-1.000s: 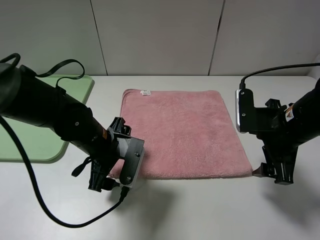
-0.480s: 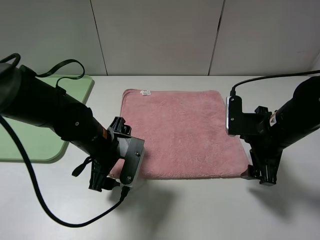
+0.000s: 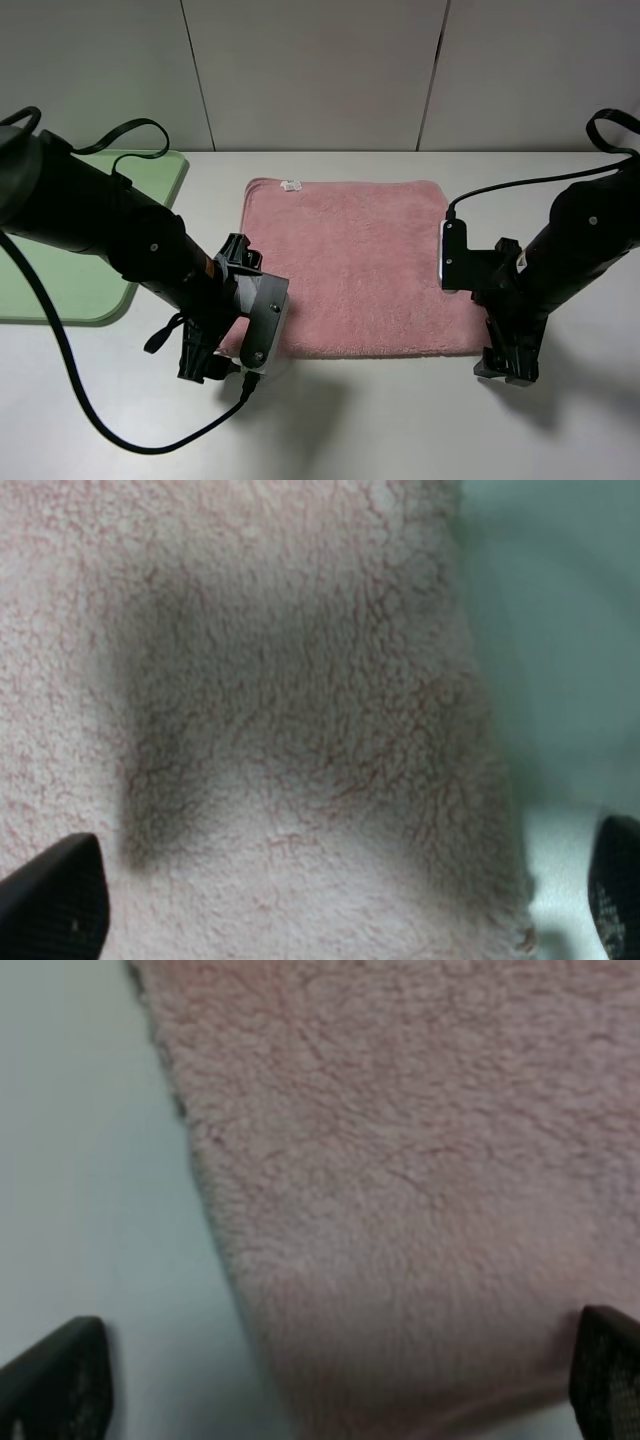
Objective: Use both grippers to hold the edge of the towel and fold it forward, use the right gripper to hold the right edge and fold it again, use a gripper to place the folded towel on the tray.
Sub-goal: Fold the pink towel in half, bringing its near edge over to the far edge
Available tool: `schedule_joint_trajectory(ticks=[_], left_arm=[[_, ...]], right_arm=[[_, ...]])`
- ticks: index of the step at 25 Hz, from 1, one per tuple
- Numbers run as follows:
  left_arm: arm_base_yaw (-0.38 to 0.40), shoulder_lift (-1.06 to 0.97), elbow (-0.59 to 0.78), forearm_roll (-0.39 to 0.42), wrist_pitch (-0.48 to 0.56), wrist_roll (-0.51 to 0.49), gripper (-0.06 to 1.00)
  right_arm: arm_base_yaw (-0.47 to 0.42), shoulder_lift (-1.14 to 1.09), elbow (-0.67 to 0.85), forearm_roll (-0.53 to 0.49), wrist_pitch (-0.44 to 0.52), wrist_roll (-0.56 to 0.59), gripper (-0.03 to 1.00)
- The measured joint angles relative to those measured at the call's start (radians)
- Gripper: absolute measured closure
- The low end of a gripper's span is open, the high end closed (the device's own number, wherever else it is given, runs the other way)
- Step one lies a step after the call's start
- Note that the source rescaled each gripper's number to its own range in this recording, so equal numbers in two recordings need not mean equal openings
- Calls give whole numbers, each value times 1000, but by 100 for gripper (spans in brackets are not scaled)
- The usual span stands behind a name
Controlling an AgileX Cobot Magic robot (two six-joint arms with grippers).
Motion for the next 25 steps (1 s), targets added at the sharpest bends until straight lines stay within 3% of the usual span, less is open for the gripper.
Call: schedule_joint_trajectory(ticks=[15,20,25], left_arm=[[0,1,0,0,5,0,2],[0,3,0,-2,19,-1,12],[0,8,0,-3,35,-1,30]], right_arm=[[0,57,-8,3,-13,26,-3],[0,57,-8,3,-10,30,-2],[0,59,-8,8,1,35,8]])
